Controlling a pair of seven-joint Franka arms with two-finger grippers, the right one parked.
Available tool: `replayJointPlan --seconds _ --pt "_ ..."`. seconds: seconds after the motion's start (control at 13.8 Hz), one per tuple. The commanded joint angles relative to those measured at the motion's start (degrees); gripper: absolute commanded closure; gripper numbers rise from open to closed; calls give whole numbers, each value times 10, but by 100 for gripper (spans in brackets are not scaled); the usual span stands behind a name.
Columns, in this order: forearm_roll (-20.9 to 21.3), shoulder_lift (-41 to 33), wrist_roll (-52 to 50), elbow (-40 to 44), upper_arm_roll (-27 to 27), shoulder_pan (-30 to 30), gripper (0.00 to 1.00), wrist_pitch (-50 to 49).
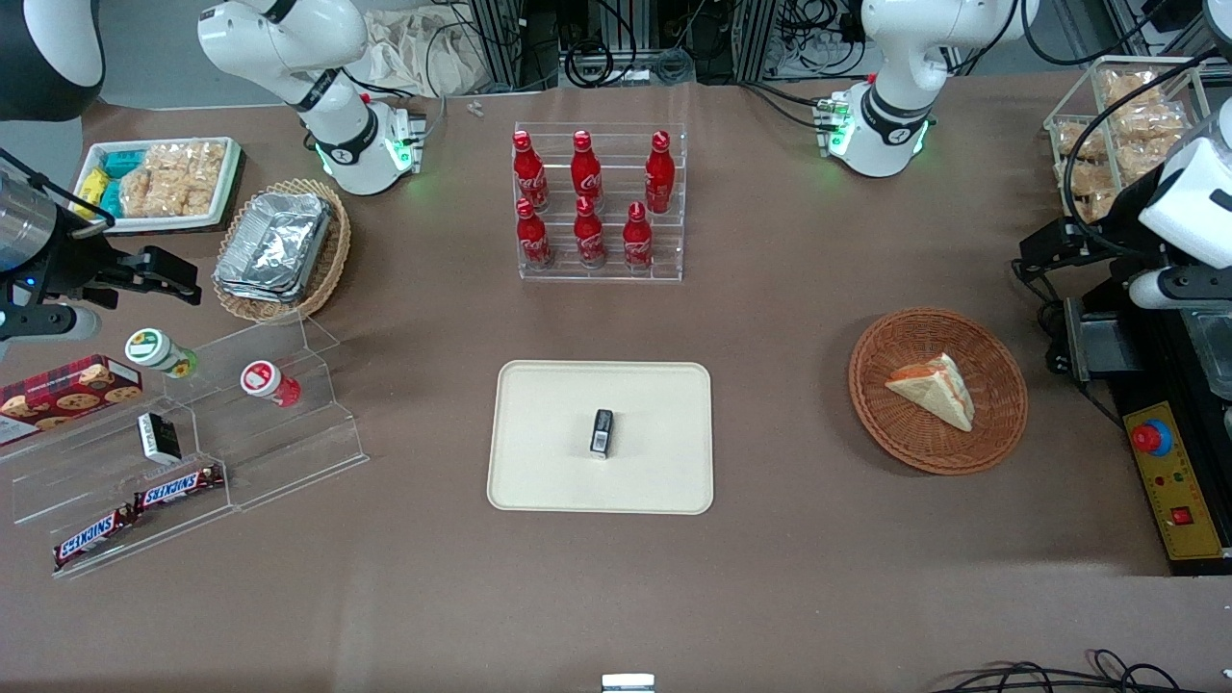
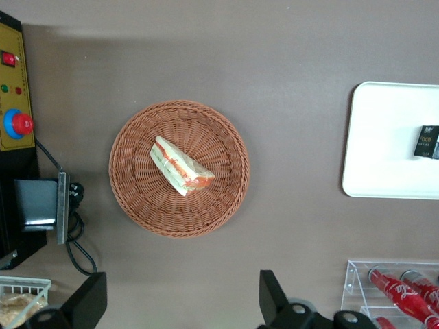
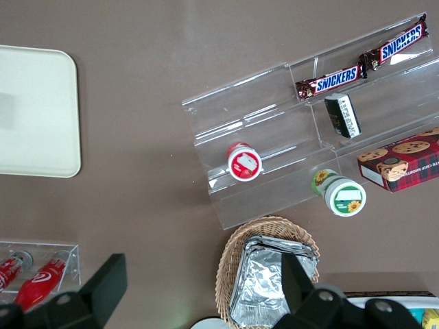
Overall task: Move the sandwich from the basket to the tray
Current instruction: 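Move the left gripper down over the sandwich in the wicker basket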
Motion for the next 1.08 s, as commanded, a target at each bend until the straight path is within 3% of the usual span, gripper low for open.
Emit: replayJointPlan --seconds 0.0,0.14,0.43,0.8,1.01 --pt "8 4 -21 14 4 -7 0 -14" --pt "28 12 -101 11 3 -7 0 -13" --pt "39 62 -425 -34 -11 -8 0 44" --pt "44 71 -551 -251 -4 6 0 273" --pt "38 95 -565 -338 -4 41 0 391"
